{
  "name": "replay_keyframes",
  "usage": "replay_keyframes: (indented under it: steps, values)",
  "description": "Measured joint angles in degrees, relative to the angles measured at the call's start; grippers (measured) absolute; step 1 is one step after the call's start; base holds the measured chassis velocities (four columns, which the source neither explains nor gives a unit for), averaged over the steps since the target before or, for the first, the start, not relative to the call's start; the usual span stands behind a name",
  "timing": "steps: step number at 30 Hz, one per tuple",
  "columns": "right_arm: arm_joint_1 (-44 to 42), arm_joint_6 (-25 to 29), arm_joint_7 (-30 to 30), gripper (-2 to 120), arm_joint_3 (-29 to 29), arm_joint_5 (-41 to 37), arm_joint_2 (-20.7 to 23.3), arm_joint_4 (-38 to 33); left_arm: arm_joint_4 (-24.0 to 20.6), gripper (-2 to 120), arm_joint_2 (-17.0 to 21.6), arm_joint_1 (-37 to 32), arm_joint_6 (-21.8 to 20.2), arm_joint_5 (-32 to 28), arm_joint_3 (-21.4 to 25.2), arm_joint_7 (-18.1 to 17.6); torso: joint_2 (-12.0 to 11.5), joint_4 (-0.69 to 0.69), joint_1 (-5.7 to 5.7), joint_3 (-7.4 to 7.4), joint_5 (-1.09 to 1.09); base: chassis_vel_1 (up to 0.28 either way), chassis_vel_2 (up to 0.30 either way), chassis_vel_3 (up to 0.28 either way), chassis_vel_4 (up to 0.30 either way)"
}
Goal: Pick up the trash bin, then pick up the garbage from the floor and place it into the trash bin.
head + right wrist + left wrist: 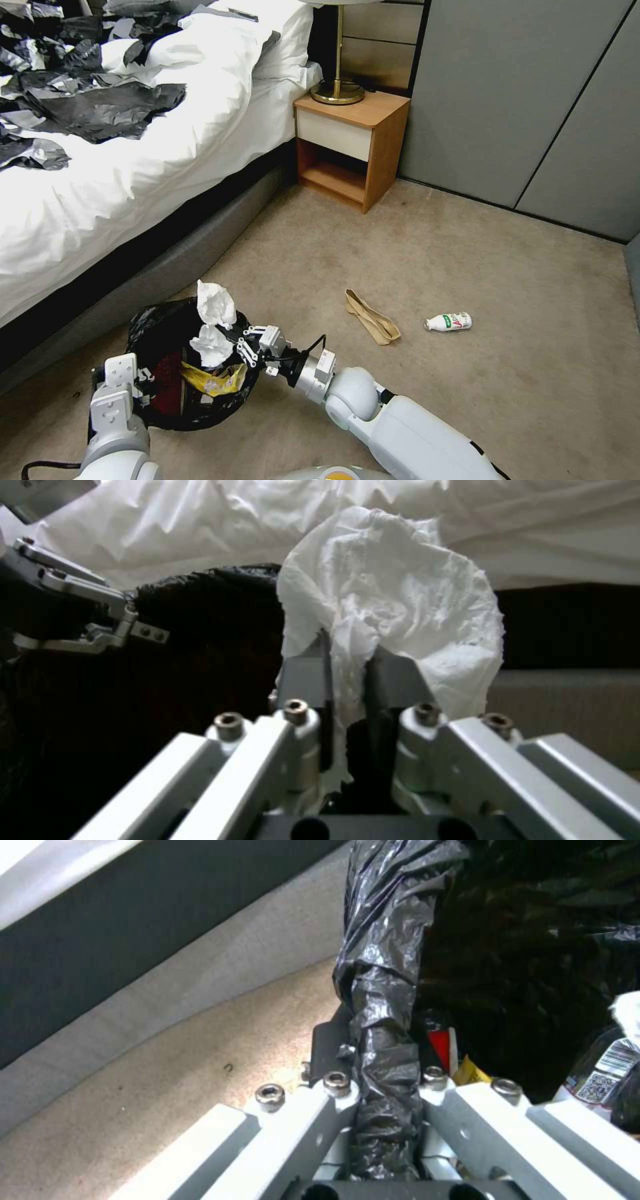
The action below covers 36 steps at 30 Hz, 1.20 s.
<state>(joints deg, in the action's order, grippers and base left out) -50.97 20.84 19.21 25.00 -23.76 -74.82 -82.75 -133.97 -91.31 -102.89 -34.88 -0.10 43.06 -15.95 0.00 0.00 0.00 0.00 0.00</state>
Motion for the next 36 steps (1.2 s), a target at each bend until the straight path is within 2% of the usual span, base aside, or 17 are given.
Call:
replay_keyframes:
  steps: [2, 3, 6, 7, 10, 11, 15, 19, 22, 31, 36]
  values:
    - [0.2, -0.4, 0.0, 23, 0.5, -0.5, -0.1, 0.2, 0.0, 0, -0.1, 0.1, 0.0, 0.0, -0.1, 0.0, 0.0, 0.0, 0.0, 0.0, 0.0, 0.0, 0.0, 0.0, 0.0]
    - [0.2, -0.4, 0.0, 23, 0.5, -0.5, -0.1, 0.2, 0.0, 0, -0.1, 0.1, 0.0, 0.0, -0.1, 0.0, 0.0, 0.0, 0.0, 0.0, 0.0, 0.0, 0.0, 0.0, 0.0]
    - [0.6, -0.9, -0.1, 38, 2.3, -0.9, -0.1, 0.7, 0.0, 0, -0.3, 0.2, 0.0, 0.0, -0.2, 0.2, 0.0, 0.0, 0.0, 0.0, 0.0, 0.0, 0.0, 0.0, 0.0]
    - [0.6, -0.9, -0.1, 38, 2.3, -0.9, -0.1, 0.7, 0.0, 0, -0.3, 0.2, 0.0, 0.0, -0.2, 0.2, 0.0, 0.0, 0.0, 0.0, 0.0, 0.0, 0.0, 0.0, 0.0]
    - [1.4, -1.3, -0.4, 52, 4.4, -0.8, 0.2, 0.7, -0.1, 0, -0.3, 0.2, 0.0, -0.1, -0.2, 0.2, 0.0, 0.0, 0.0, 0.0, 0.01, 0.0, 0.0, 0.0, 0.0]
    - [1.4, -1.3, -0.4, 52, 4.4, -0.8, 0.2, 0.7, -0.1, 0, -0.3, 0.2, 0.0, -0.1, -0.2, 0.2, 0.0, 0.0, 0.0, 0.0, 0.01, 0.0, 0.0, 0.0, 0.0]
    - [2.7, -2.2, -1.0, 71, 7.4, -0.6, 1.0, 0.7, -0.2, 0, -0.3, 0.3, -0.1, -0.1, -0.2, 0.3, 0.0, 0.0, 0.0, 0.0, 0.0, 0.0, 0.0, 0.0, 0.0]
    - [3.3, -2.7, -1.2, 80, 8.5, -0.5, 1.2, 1.0, -0.2, 0, -0.3, 0.4, -0.1, -0.2, -0.3, 0.3, 0.0, 0.0, 0.0, 0.0, 0.0, 0.0, 0.0, 0.0, 0.0]
    - [4.3, -3.5, -1.4, 96, 10.0, 0.0, 1.7, 1.1, -0.2, 0, -0.2, 0.7, -0.1, -0.2, -0.4, 0.4, 0.0, 0.0, 0.0, 0.0, 0.0, 0.0, 0.0, 0.0, 0.0]
    - [5.9, -3.8, -1.5, 100, 11.4, 0.5, 2.2, 1.3, -0.2, 0, -0.3, 0.9, -0.2, -0.2, -0.5, 0.4, 0.0, 0.0, 0.0, 0.0, 0.0, 0.0, 0.0, 0.0, 0.0]
    - [5.2, -2.9, -2.0, 100, 8.4, 1.7, 2.0, -1.1, 0.1, 0, -0.2, 1.0, -0.2, -0.2, -0.4, 0.6, 0.0, 0.0, 0.0, 0.0, 0.0, 0.0, 0.0, 0.0, 0.0]
